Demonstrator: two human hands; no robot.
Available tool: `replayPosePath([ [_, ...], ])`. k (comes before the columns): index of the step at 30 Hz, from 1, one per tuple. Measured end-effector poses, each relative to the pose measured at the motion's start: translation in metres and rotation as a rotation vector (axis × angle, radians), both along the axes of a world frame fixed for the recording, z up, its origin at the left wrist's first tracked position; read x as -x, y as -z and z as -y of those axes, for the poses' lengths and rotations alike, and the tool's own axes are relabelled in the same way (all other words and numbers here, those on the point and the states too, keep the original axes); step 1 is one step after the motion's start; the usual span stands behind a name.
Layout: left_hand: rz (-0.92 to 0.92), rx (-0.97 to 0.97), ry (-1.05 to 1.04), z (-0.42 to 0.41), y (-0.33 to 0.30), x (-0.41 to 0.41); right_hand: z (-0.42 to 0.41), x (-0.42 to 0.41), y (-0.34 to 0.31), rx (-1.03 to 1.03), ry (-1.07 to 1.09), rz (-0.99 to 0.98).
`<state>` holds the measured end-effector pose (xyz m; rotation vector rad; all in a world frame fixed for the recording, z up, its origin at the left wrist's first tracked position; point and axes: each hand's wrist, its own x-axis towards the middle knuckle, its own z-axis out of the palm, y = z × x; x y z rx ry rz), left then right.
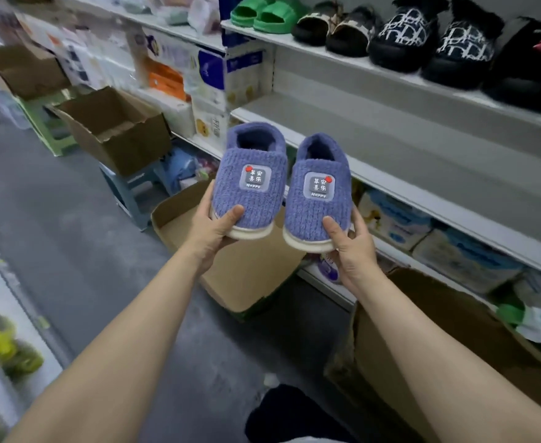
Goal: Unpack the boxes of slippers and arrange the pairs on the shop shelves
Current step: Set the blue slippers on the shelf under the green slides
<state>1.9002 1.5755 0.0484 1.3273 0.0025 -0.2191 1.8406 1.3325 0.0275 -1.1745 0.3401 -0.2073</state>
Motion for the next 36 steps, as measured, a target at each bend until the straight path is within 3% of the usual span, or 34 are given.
replayPosePath([
  [14, -0.068, -0.003, 0.179, 0.008, 0.031, -0.284, -0.001, -0.244, 0.025, 0.076, 0.176, -0.033],
  [21, -0.051, -0.038, 0.304, 0.012, 0.054, -0.399, -0.008, -0.314, 0.028, 0.062, 0.234, -0.060],
  [30, -0.105, -0.103, 0.441, 0.013, 0.087, -0.570, -0.046, -0.415, 0.039, 0.028, 0.470, -0.110],
  [36, -0.116, -0.121, 0.515, 0.011, 0.106, -0.631, -0.064, -0.468, 0.050, 0.002, 0.569, -0.147],
])
